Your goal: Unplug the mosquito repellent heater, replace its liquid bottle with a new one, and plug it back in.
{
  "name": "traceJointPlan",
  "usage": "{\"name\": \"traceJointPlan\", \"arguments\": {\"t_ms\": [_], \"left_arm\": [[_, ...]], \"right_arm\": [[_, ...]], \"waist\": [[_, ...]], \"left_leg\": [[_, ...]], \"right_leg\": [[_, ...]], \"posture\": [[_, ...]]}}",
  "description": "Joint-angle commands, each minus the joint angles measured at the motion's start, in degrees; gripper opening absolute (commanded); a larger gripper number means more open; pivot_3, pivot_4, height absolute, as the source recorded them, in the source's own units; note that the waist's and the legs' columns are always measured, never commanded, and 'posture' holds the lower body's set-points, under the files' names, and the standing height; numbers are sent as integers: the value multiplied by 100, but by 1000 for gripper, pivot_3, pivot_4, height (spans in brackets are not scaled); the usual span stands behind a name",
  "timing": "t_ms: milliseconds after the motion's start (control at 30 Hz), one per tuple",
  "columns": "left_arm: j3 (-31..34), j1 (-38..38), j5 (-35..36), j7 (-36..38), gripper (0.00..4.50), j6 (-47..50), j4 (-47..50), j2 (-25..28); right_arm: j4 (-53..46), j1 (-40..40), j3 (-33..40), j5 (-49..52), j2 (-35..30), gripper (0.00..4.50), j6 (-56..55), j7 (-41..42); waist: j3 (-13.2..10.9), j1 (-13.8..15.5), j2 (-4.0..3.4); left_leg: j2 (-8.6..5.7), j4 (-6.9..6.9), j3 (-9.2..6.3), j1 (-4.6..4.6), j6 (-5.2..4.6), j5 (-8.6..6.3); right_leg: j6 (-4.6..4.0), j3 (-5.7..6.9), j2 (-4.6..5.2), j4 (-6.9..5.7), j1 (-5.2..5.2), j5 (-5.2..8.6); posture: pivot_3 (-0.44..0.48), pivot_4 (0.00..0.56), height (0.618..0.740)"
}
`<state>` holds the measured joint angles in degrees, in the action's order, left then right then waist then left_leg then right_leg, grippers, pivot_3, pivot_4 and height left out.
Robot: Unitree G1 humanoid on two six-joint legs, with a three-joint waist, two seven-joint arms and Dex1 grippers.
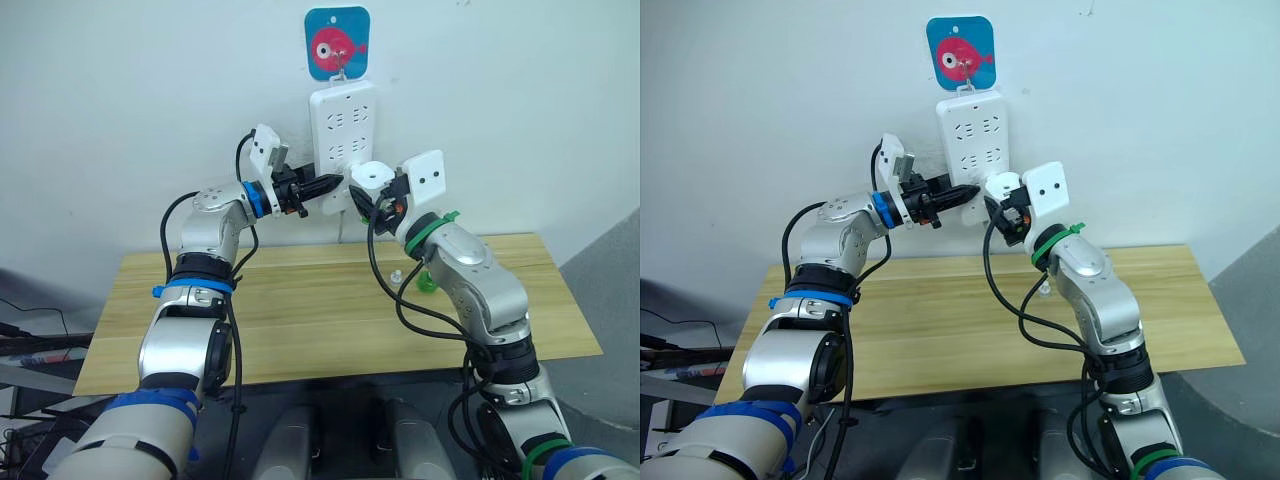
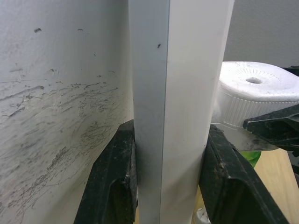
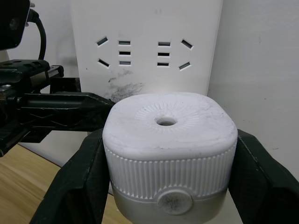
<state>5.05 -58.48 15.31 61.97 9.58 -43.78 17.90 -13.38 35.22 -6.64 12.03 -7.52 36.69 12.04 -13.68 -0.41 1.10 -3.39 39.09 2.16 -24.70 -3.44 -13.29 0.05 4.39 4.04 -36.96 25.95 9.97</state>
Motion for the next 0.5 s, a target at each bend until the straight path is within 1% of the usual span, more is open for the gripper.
{"name": "traceJointPlan", "arguments": {"t_ms": [33,67,100,133,167,200,367,400,433,500], "left_arm": [[-261,-69,114,395,1351,-130,325,-331],[-255,-73,73,368,1351,-208,274,-310],[-247,-73,42,352,1351,-258,244,-300],[-229,-85,-33,254,1700,-410,155,-281],[-193,-104,-93,130,2063,-563,48,-261],[-157,-104,-132,40,2320,-684,-43,-234],[-98,144,-211,-53,3957,-940,-94,-24],[-25,464,-170,-78,4225,-880,196,134],[22,693,-133,-96,4475,-832,412,245],[195,1474,-21,-246,4475,-616,1227,542]], "right_arm": [[-47,131,-14,-33,98,3728,43,-37],[-105,81,7,-15,53,3980,66,11],[-142,49,20,-4,20,4328,79,45],[-225,-7,44,18,-44,4495,130,89],[-325,-75,62,36,-119,4500,188,139],[-450,-173,62,45,-228,4500,255,204],[-875,-633,8,46,-625,4500,449,421],[-1001,-839,-4,78,-749,4500,486,518],[-1087,-977,-10,101,-830,4500,512,585],[-1245,-1337,47,187,-1017,4500,512,772]], "waist": [[2,12,2],[3,36,4],[5,43,8],[6,41,9],[6,42,9],[7,43,10],[10,12,13],[14,5,14],[25,-4,14],[50,-67,23]], "left_leg": [[0,0,0,0,0,0],[-1,0,0,0,0,0],[-3,0,-7,0,0,0],[-4,-1,-12,-1,0,0],[-4,-1,-8,-5,0,-1],[-8,-3,-7,-5,-2,-2],[-8,-3,3,-5,-7,-4],[-6,-3,3,-4,-7,-5],[-5,-3,2,-4,-7,-5],[-1,-8,4,1,-7,-5]], "right_leg": [[0,0,0,0,0,0],[0,1,0,2,-1,0],[1,-2,0,4,-3,0],[1,-4,-2,8,-4,1],[1,-8,-3,12,0,1],[2,-14,-3,11,-1,2],[4,-23,-3,14,1,2],[4,-22,-3,12,1,2],[4,-21,-4,10,3,2],[4,-24,-5,8,4,3]], "posture": [[-70,177,740],[-70,177,740],[-69,177,740],[-70,177,740],[-70,177,740],[-72,174,740],[-78,171,740],[-75,167,740],[-75,167,740],[-47,165,740]]}}
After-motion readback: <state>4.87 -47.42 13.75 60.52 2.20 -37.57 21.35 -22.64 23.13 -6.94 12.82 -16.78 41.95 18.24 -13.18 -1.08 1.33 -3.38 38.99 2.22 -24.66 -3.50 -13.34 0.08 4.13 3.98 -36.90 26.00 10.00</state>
